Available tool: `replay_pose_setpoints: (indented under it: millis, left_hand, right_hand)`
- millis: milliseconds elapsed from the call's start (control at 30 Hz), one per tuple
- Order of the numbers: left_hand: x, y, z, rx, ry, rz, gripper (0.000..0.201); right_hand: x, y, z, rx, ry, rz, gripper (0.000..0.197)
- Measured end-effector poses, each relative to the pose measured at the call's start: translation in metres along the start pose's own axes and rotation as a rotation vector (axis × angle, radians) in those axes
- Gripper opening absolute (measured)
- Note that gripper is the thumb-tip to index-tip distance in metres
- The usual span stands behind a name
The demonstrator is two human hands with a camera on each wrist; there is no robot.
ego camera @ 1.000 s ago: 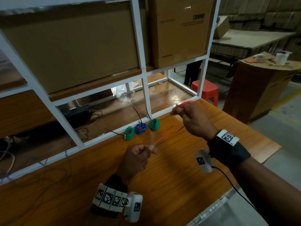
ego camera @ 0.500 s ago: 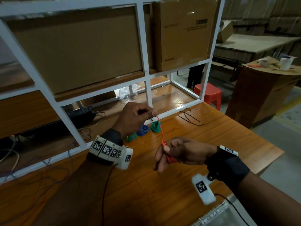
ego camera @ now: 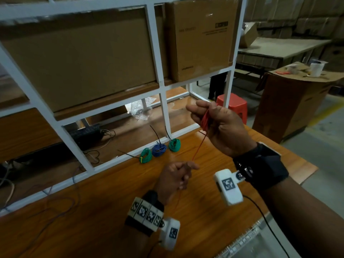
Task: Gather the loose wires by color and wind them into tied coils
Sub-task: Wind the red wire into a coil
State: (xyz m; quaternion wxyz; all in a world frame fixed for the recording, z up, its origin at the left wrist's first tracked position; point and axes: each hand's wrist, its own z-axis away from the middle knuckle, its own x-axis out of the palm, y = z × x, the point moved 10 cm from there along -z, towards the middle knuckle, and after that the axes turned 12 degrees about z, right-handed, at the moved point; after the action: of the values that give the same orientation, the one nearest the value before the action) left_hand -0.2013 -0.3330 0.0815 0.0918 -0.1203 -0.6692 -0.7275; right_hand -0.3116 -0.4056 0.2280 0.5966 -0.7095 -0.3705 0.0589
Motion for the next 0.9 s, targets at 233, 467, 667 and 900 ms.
replay_pose_setpoints:
  millis: [233, 467, 667, 900]
  left_hand:
    - [-0.041, 0.026, 0.03, 0.128, 0.197, -0.511, 0.011]
    - [-0.035, 0.122, 0.033, 0.438, 0.244, -1.027, 0.009]
    - [-0.025, 0.169, 0.006, 0.559, 0.087, -0.845, 0.01]
    - [-0.027, 0.159, -0.025, 0.488, 0.011, -0.432, 0.01]
  right_hand:
    - [-0.039, 0.046, 0.001, 0.099, -0.019, 1.212, 0.026]
    - [0.001, 0.11, 0.029, 0.36, -0.428, 1.281, 0.029]
    - [0.041, 0.119, 0.043, 0.518, -0.507, 0.381, 0.046]
    - [0.084, 0.071, 0.04, 0.326, -0.636, -0.238, 0.032]
